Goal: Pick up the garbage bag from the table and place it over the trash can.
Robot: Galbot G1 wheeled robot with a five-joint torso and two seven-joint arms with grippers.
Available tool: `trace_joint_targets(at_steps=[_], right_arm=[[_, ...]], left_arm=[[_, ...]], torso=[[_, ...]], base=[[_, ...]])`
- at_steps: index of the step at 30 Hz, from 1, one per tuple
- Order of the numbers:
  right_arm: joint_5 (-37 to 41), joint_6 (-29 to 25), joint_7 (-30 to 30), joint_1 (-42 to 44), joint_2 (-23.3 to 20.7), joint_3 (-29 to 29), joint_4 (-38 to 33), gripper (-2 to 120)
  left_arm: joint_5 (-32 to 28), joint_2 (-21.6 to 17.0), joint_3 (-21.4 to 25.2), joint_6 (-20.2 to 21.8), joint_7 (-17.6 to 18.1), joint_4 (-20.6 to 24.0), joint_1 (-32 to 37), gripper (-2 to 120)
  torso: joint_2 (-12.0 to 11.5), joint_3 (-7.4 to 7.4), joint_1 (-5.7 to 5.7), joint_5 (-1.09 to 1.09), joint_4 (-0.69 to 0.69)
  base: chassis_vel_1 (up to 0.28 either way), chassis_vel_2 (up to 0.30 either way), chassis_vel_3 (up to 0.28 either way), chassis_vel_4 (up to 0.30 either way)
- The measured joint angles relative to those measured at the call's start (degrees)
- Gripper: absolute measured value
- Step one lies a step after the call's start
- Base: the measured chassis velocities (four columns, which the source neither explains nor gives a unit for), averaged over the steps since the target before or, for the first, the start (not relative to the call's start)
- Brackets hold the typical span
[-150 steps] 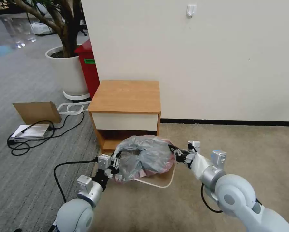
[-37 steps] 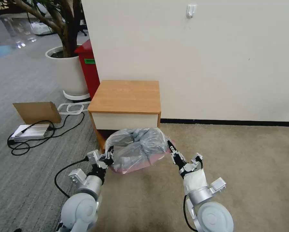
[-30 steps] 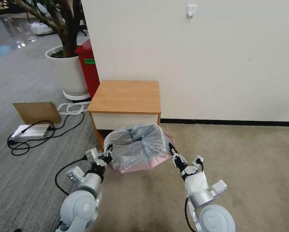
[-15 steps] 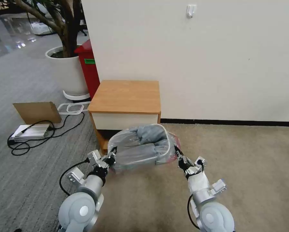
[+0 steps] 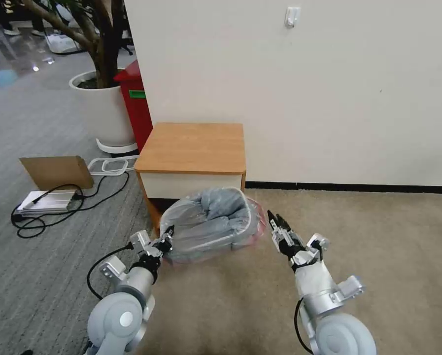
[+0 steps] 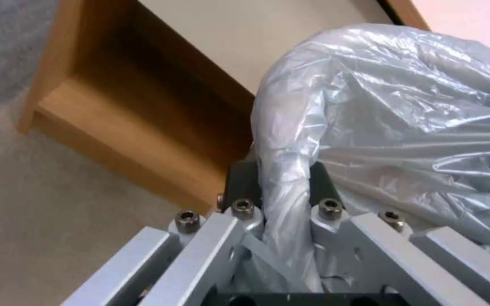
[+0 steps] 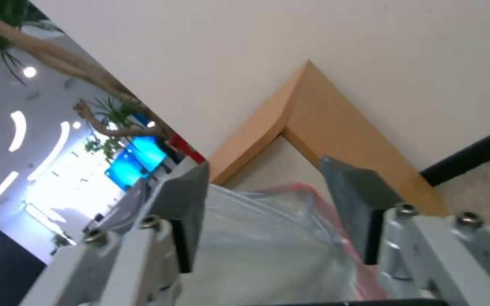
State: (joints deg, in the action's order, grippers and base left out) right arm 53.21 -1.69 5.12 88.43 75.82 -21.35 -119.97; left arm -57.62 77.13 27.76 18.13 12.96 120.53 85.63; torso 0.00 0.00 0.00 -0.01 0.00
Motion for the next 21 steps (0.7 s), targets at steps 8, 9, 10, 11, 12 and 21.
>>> trace_joint_targets(at_steps=[8,9,10,11,12,21], right_arm=[[8.85,0.55,4.36,-3.89,-0.79,-1.22,8.25,86],[10.14,0.56,5.21,-4.10,-0.79,-1.38,9.13,91],[10.14,0.56,5.21,-4.10,-0.79,-1.38,9.13,91],[11.19,0.53,6.37,-4.15,-0.78,-1.48,9.83,94],[11.78,0.40,7.80,-4.06,-0.72,-1.48,10.23,98],[12.79,0.21,12.92,-3.88,-0.65,-0.85,10.59,100]], left_arm=[[-7.40,-0.75,1.19,1.94,-1.04,1.68,0.46,5],[-7.69,-0.87,1.35,2.05,-1.14,1.85,0.48,5],[-7.69,-0.87,1.35,2.05,-1.14,1.85,0.48,5],[-7.78,-0.95,1.46,2.13,-1.17,1.91,0.51,5],[-7.78,-0.96,1.52,2.17,-1.16,1.91,0.55,5],[-7.43,-0.44,1.22,2.19,-1.17,1.86,1.03,5]], torso=[[0.00,0.00,0.00,0.02,0.00],[0.00,0.00,0.00,0.02,0.00],[0.00,0.00,0.00,0.02,0.00],[0.00,0.00,0.00,0.02,0.00],[0.00,0.00,0.00,0.01,0.00],[0.00,0.00,0.00,0.01,0.00]], base=[[0.000,0.000,0.000,0.000],[0.000,0.000,0.000,0.000],[0.000,0.000,0.000,0.000],[0.000,0.000,0.000,0.000],[0.000,0.000,0.000,0.000],[0.000,0.000,0.000,0.000]])
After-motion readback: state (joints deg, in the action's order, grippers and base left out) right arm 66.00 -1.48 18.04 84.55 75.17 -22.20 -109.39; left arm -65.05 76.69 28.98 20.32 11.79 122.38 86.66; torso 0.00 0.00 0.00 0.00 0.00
